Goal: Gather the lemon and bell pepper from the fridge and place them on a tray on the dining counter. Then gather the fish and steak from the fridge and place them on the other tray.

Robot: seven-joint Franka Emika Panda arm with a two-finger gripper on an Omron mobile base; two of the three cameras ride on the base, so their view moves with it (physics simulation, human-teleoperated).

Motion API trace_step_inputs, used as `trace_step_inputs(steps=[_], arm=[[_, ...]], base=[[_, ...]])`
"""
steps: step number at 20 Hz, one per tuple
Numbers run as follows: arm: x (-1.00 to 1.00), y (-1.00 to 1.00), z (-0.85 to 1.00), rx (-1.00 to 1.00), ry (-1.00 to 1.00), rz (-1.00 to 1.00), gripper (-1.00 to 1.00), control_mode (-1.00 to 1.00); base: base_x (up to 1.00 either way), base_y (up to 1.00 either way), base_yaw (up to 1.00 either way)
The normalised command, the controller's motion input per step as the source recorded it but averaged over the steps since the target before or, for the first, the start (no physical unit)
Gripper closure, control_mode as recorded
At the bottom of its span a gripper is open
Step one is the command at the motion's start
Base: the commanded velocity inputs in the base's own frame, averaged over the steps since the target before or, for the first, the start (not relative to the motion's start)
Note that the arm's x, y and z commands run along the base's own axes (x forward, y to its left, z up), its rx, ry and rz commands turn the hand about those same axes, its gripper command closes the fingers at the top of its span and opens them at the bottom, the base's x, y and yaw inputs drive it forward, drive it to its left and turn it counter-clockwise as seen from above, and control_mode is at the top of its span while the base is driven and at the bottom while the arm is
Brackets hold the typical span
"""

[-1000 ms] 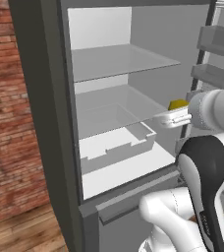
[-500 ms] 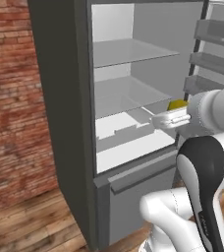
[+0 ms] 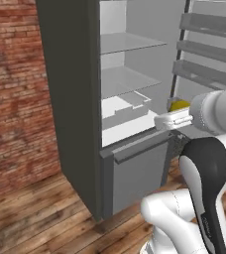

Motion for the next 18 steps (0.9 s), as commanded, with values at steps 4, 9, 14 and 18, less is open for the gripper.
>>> trace_step_inputs(steps=[4,9,14,18], arm=[[0.0,0.0,0.0,0.0,0.0,0.0,1.0,1.0],[0.0,0.0,0.0,0.0,0.0,0.0,1.0,1.0],[0.0,0.0,0.0,0.0,0.0,0.0,1.0,1.0],[0.0,0.0,0.0,0.0,0.0,0.0,1.0,1.0]], base=[[-0.99,0.24,-0.29],[-0.87,0.12,-0.38],[-0.87,0.03,-0.4],[-0.65,-0.05,-0.41]])
